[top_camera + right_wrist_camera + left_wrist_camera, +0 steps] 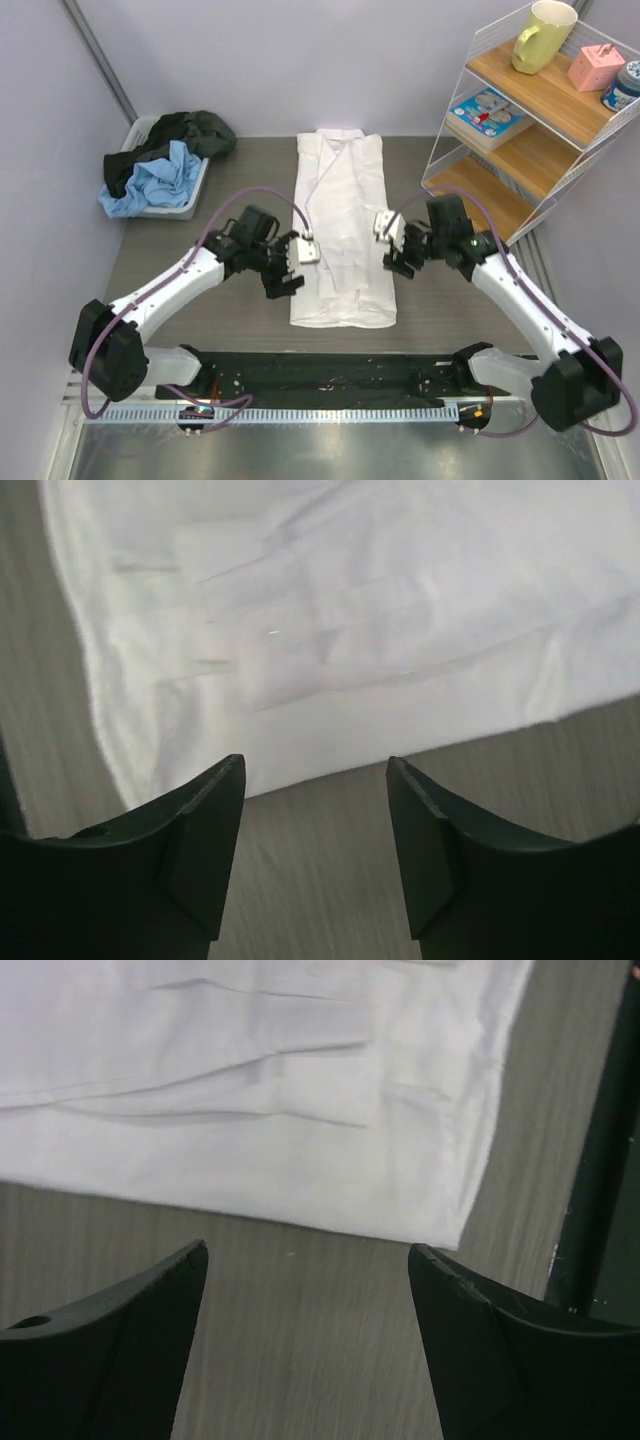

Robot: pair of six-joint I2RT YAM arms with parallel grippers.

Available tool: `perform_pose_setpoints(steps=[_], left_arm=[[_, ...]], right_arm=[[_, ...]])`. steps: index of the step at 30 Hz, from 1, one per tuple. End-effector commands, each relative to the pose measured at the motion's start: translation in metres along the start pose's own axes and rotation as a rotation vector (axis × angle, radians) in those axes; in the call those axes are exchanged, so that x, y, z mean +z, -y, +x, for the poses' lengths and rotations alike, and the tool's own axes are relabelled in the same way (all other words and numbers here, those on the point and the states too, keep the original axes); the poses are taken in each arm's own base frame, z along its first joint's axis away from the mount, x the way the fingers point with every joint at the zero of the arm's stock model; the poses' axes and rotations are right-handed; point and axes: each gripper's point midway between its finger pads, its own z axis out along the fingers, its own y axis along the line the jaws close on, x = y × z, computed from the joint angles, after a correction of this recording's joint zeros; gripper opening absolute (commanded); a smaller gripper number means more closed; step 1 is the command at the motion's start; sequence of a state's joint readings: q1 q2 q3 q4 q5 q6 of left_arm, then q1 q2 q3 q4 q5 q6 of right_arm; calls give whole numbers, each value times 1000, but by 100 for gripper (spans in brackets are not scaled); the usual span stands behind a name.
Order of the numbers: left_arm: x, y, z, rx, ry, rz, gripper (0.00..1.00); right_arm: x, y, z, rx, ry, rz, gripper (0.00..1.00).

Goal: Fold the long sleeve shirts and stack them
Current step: Fold the shirt

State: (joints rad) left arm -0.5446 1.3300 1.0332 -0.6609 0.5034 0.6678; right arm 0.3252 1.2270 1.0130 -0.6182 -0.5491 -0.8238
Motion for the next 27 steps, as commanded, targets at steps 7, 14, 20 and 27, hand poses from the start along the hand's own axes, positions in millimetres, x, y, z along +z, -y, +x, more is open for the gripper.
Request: perform_pose_setpoints(steps=[7, 14, 20, 27], left_arm=[[64, 85, 56, 402, -3, 116, 67], [74, 85, 70, 475, -52, 108, 67], [83, 84, 77, 501, -112, 110, 65], [96, 77, 77, 509, -164, 97, 49]], right_arm=[[38, -133, 104, -365, -121, -237, 56], [48, -137, 122, -381, -168, -253, 58], [56, -138, 131, -386, -192, -268, 53], [67, -140, 138, -386, -210, -262, 39]])
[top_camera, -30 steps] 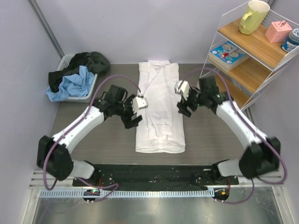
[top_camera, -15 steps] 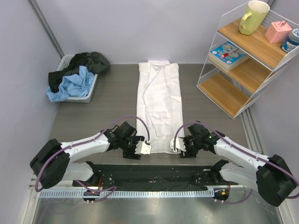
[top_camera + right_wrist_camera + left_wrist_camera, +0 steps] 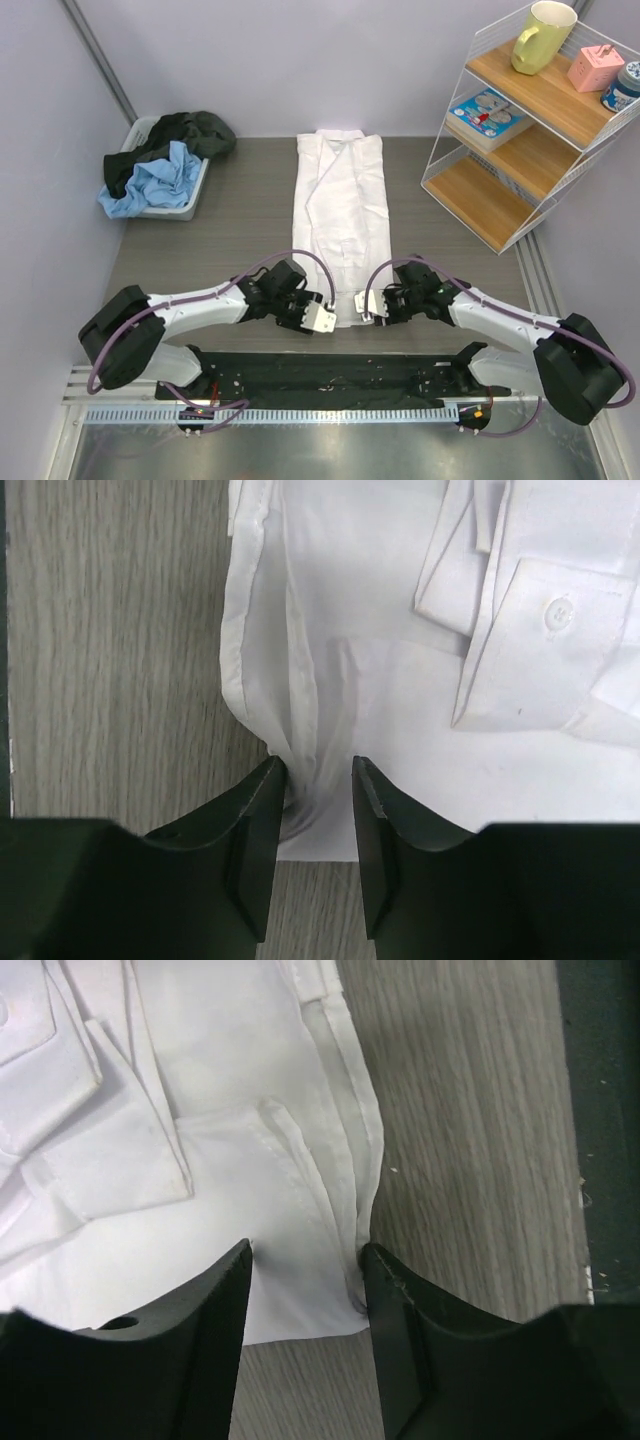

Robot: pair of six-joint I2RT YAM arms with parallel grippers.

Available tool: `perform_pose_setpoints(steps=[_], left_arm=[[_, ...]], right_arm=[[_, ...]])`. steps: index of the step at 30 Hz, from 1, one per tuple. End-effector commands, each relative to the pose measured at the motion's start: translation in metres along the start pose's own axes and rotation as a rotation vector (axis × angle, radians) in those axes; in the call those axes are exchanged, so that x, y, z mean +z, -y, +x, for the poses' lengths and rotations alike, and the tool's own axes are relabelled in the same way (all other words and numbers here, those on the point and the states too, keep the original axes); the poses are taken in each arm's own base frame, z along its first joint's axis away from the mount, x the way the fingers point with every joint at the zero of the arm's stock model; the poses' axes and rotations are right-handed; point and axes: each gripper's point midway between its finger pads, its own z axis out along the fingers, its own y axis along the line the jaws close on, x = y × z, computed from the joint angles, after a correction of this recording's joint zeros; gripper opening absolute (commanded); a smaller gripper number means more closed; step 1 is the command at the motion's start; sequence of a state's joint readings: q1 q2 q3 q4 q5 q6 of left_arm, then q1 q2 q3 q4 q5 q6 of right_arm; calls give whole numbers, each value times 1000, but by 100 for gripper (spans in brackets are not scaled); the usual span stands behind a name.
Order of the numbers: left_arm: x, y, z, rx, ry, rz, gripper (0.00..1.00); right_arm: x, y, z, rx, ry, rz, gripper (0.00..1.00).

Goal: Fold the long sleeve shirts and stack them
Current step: Fold the shirt

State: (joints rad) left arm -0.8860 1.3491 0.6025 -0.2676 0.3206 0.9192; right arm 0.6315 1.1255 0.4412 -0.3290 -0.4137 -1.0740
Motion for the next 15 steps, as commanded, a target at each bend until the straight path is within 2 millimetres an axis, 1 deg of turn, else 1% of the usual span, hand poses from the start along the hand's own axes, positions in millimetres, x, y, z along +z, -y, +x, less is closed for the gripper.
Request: perform_pose_setpoints(steps=[1, 2, 4, 5, 6, 7, 8, 9, 10, 11, 12, 13, 14, 15], left_arm=[[10, -10, 9, 11, -62, -28, 46], [11, -12, 7, 12, -60, -36, 39], [12, -14, 5, 3, -49, -39, 32], [12, -14, 3, -2, -47, -39, 21], [10, -16, 1, -5, -46, -48, 13], [8, -19, -5, -8, -38, -56, 7], [5, -10, -4, -19, -54, -19, 0], [1, -4, -13, 7, -38, 5, 0], [-2, 7, -18, 22, -32, 45, 0], [-5, 22, -19, 25, -40, 81, 0], [-6, 37, -28, 54, -27, 114, 0], [-15, 43, -43, 69, 19, 107, 0], [-20, 55, -46, 26, 24, 128, 0], [-23, 67, -57, 38, 44, 146, 0]], right_arm=[[12, -10, 20, 4, -76, -18, 37], [12, -8, 18, 3, -73, -15, 33], [13, -4, 16, 10, -77, -13, 20], [12, -3, 14, 12, -77, -10, 13], [11, 1, 11, 20, -73, 1, 1], [7, 2, 9, 24, -73, 9, 1], [4, 2, 6, 27, -71, 10, 1], [2, -1, 2, 21, -65, 5, 1], [-2, -11, 1, 41, -72, -18, 1], [-9, -12, -8, 28, -47, -2, 1], [-11, -23, -17, 8, -34, -25, 1], [-15, -37, -19, 46, -37, -54, 1], [-23, -40, -30, 41, -4, -38, 1], [-26, -50, -42, 34, 19, -55, 1]])
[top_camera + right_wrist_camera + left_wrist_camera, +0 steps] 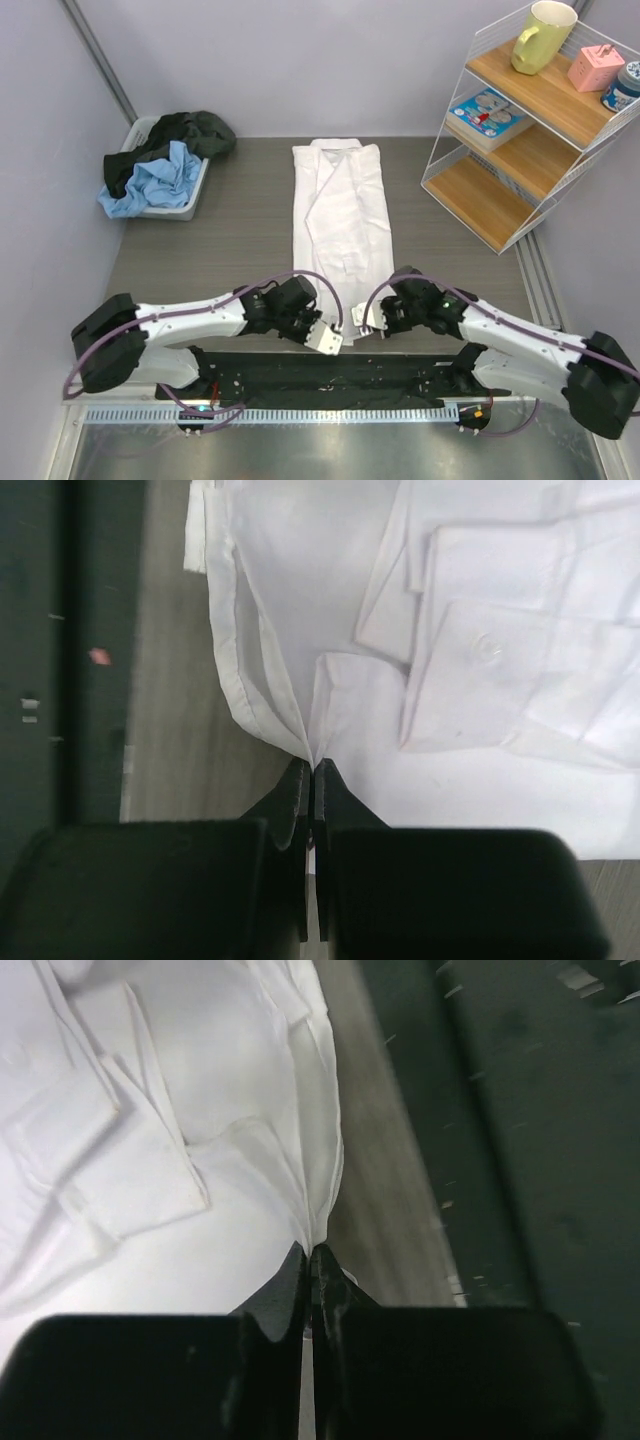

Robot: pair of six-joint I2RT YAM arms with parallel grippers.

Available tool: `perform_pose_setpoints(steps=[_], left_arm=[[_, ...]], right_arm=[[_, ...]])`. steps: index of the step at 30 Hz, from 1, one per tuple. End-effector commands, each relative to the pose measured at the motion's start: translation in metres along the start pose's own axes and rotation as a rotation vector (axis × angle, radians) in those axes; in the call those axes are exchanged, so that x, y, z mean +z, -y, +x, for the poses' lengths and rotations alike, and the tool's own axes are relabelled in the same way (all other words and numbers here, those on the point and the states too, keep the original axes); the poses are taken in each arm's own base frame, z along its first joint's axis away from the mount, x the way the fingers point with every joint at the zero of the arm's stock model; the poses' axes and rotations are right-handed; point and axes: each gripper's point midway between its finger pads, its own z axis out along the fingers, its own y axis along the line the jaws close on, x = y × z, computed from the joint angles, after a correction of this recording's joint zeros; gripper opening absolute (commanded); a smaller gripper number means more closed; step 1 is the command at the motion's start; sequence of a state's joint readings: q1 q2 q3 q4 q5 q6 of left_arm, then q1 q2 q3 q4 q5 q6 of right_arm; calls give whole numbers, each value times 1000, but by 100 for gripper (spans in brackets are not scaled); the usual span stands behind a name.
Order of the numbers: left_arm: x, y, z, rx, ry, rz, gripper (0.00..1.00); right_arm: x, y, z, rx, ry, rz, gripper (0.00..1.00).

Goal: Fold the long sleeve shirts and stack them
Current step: Fold the shirt

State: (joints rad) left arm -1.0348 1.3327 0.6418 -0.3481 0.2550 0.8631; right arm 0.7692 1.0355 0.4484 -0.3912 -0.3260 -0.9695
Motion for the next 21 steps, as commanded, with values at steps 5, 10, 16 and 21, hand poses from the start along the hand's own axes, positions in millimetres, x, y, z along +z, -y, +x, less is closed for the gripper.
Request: perform_pose_setpoints(steps=[5, 10, 16, 21], left_arm=[[-42, 41, -53, -156, 117, 42, 0], [-43, 29, -40, -173, 92, 0, 0], [-49, 6, -46, -193, 125, -35, 0], [-64, -51, -39, -270, 141, -84, 0]], right_arm=[[-41, -22, -43, 95, 68, -3, 1], [-38, -20, -43, 95, 59, -5, 1], [-41, 2, -48, 105, 73, 61, 1], [-56, 64, -48, 147, 91, 148, 1]])
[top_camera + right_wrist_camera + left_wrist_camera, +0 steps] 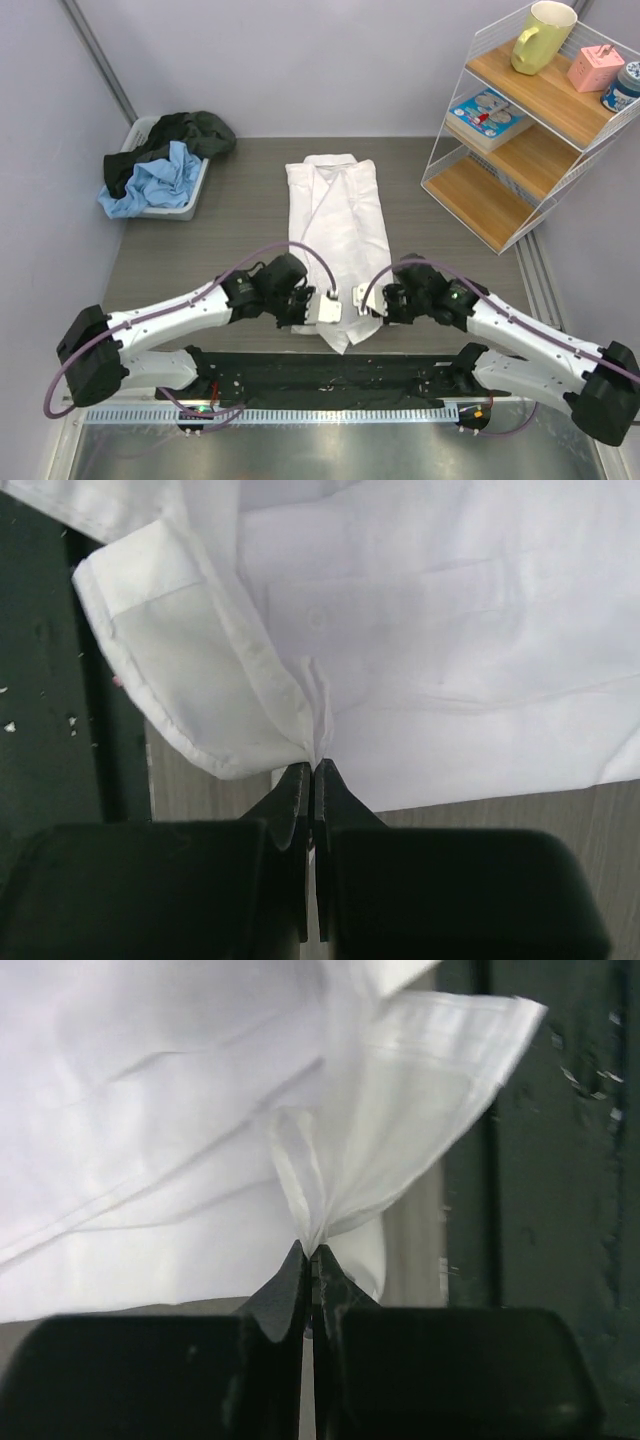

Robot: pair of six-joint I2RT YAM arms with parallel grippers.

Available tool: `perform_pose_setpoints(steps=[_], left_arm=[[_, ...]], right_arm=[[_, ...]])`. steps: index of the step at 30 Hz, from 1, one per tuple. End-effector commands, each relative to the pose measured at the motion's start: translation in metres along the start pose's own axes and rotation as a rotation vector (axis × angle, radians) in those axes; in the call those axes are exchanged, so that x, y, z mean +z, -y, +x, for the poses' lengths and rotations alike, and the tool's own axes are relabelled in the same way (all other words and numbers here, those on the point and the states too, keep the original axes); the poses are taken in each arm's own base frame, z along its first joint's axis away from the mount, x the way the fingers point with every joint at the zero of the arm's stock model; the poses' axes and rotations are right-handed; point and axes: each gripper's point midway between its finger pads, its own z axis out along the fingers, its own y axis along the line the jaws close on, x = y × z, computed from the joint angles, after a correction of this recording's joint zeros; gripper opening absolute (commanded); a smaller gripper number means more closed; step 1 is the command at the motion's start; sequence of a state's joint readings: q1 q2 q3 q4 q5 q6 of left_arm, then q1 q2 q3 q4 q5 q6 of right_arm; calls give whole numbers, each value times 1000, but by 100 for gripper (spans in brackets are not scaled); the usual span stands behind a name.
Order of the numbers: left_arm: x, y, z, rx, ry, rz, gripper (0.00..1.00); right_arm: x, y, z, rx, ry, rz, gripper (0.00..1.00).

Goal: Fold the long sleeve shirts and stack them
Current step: Fold the shirt

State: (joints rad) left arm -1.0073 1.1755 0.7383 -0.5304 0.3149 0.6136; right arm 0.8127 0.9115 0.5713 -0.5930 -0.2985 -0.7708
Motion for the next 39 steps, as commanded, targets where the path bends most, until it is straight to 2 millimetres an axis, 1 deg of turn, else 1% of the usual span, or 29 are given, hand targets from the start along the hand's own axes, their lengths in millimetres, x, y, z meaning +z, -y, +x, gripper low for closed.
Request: perform_pose_setpoints(steps=[1, 2, 3, 4, 5, 6, 7, 8, 9, 10, 11, 12, 13, 14, 15, 16, 17, 18, 22, 28, 30, 31, 32, 34, 35, 36, 37, 38, 39], left_arm=[[-21, -65, -36, -5, 95, -75, 0], [-28, -84, -28, -26, 81, -98, 0], [-27, -96, -25, -36, 75, -98, 0], [-19, -106, -18, -58, 57, -70, 0], [-26, -135, -16, -50, 56, -114, 0], [-27, -151, -12, -53, 52, -134, 0], [-16, -168, 9, -104, 20, -121, 0], [-22, -193, 3, -74, 28, -156, 0], [-23, -208, 9, -78, 19, -170, 0], [-9, -221, 36, -127, -17, -149, 0], [-18, -249, 29, -117, 2, -195, 0], [-15, -259, 38, -145, -9, -191, 0], [-6, -270, 57, -192, -33, -180, 0], [-5, -279, 62, -207, -32, -181, 0], [-12, -295, 57, -198, -19, -203, 0], [-13, -301, 62, -205, -20, -212, 0], [-5, -304, 68, -213, -24, -199, 0], [-7, -310, 65, -201, -17, -207, 0], [0, -310, 69, -194, -18, -193, 1], [1, -315, 71, -190, -20, -213, 2], [6, -321, 77, -228, -35, -225, 3], [5, -326, 83, -251, -62, -248, 4], [0, -333, 82, -278, -64, -269, 7], [-19, -345, 86, -339, -57, -330, 24], [-31, -349, 83, -422, -21, -360, 31], [-46, -352, 88, -482, 4, -385, 44], [-67, -353, 75, -507, 55, -413, 47], [-73, -345, 75, -570, 85, -406, 51], [-83, -342, 73, -667, 133, -418, 54]], right_arm=[[-18, 72, -34, -35, 101, 113, 1], [-16, 90, -38, -41, 93, 113, 1], [-19, 109, -34, -26, 87, 141, 1], [-16, 120, -35, -41, 98, 126, 1], [-11, 143, -36, -37, 91, 127, 1], [-9, 160, -27, -23, 79, 138, 1], [-13, 185, -34, -43, 95, 172, 1], [5, 198, -22, -23, 74, 147, 1], [6, 215, -13, -14, 62, 165, 1], [2, 238, -17, -41, 69, 201, 1], [8, 249, -14, -39, 70, 202, 1], [22, 257, -1, -15, 55, 182, 1], [20, 275, -1, -16, 56, 207, 1], [23, 282, 1, -22, 56, 211, 1], [36, 285, 10, -4, 49, 195, 1], [34, 296, 11, -1, 51, 211, 1], [38, 299, 13, -1, 50, 211, 1], [46, 300, 21, 13, 41, 199, 1], [54, 310, 26, 33, 43, 224, 1], [53, 319, 27, 33, 41, 272, 3], [53, 322, 29, 35, 30, 287, 11], [52, 325, 31, 59, 19, 307, 29], [46, 332, 29, 74, 18, 340, 37], [28, 344, 25, 163, 32, 403, 59], [10, 351, 17, 201, 56, 443, 64], [-3, 355, 14, 242, 77, 469, 67], [-20, 360, 15, 292, 97, 497, 68], [-26, 353, 13, 370, 117, 484, 70], [-43, 351, 4, 413, 151, 501, 72]])
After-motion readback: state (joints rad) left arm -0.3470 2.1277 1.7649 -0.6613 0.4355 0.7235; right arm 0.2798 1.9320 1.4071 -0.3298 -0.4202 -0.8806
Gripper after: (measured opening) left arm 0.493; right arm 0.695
